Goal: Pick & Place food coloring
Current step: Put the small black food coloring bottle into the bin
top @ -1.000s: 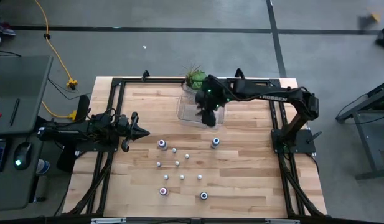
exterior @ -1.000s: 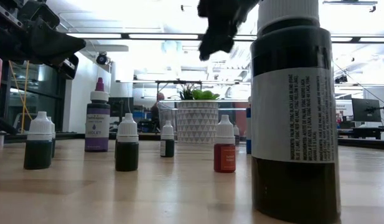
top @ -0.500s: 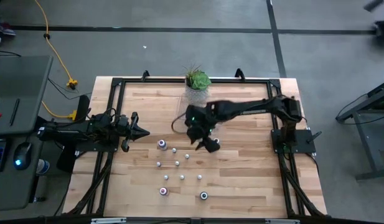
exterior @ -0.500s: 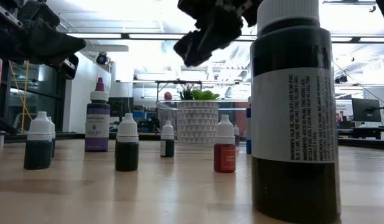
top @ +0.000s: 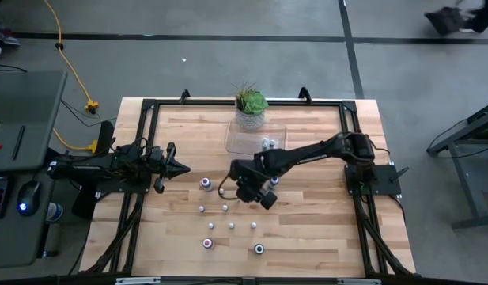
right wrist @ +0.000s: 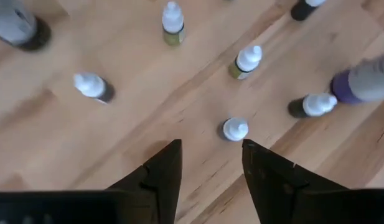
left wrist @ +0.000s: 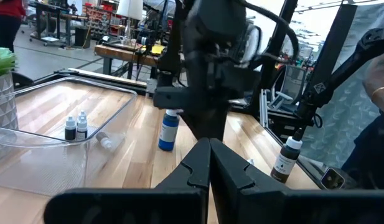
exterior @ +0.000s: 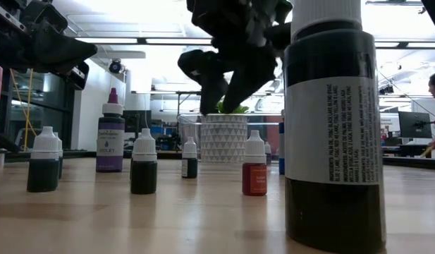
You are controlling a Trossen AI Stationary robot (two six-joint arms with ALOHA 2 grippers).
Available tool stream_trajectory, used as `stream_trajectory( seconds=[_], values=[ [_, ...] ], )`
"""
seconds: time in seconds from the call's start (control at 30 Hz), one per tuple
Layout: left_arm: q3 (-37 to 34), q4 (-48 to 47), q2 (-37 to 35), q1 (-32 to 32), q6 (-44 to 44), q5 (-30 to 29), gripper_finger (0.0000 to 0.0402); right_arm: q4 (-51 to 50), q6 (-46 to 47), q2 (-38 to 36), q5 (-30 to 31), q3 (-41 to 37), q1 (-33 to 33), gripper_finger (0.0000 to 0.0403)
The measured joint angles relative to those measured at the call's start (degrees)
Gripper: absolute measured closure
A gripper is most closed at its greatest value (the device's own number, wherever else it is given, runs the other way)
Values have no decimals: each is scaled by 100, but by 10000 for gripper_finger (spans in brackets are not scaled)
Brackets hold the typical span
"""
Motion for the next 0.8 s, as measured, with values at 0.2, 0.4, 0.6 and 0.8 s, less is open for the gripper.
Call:
stream_trajectory(
  seconds=[0.2,0.4,0.6,0.8],
  values=[
    [0,1,1,-1,0,0,401,573,-109,206,504,0,73,241],
    [-1,0,1,0,0,0,401,695,221,374,589,0,80,240],
    [0,1,0,-1,0,0,401,695,359,458,414,0,80,240],
    [0,1,0,0,0,-2,401,860,381,628,370,2,80,240]
  ],
)
